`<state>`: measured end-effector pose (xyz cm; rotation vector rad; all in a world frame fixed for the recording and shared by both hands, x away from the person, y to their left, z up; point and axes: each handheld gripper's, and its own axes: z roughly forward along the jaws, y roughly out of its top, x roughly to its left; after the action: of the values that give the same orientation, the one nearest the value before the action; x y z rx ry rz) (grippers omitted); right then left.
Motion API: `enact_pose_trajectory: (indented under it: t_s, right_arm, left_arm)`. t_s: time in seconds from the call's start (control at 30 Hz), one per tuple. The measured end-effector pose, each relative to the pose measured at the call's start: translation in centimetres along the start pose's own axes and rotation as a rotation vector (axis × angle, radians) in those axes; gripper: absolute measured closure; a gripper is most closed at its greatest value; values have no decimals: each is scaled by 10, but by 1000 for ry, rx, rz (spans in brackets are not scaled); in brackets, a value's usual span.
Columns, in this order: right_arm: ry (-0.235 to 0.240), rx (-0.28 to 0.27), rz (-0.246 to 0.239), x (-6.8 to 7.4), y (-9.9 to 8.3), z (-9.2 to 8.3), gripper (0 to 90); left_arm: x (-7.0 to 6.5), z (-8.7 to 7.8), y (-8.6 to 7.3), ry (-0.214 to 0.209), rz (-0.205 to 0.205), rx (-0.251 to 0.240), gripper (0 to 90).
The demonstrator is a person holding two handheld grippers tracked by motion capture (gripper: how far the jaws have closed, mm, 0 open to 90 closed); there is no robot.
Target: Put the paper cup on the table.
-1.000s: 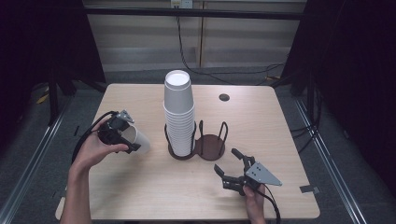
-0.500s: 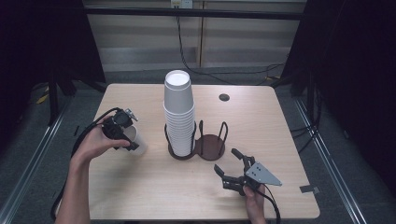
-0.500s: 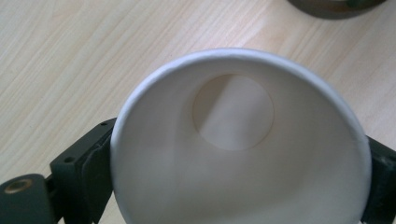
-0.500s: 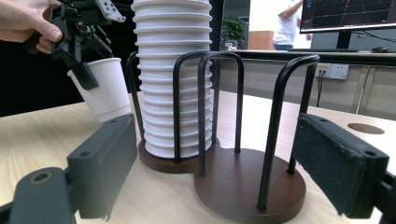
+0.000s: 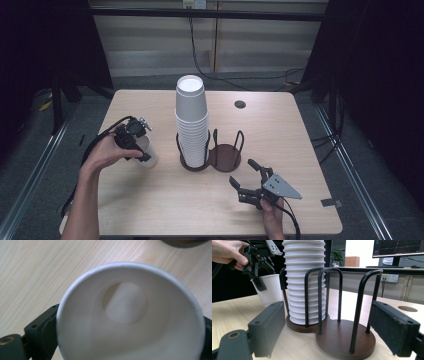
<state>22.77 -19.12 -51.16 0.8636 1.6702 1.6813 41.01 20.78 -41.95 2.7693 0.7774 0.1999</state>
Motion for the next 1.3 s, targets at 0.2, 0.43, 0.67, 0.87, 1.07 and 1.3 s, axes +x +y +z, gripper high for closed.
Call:
enact_pose_trajectory:
  t_s: [0.2,0.43,0.67,0.87,1.07,1.3]
  right_arm:
    - [0,0,0,0,0,0,133]
    - [0,0,0,0,0,0,133]
    - [-2,-2,-2,0,0,0,132]
    - [-2,-1,0,0,0,0,132]
    - [0,0,1,0,0,0,132]
    - [-2,-2,-1,0,0,0,132]
  left_arm:
    - [1,8,-3,11,-5,-6,65]
    - [1,12,-9,9,-18,-36,70]
    - [3,18,-20,-13,-10,-55,78]
    - [4,15,-34,-21,-34,-119,119]
    - [2,15,-47,-25,-46,-151,153]
    - [5,22,-64,-48,-79,-166,158]
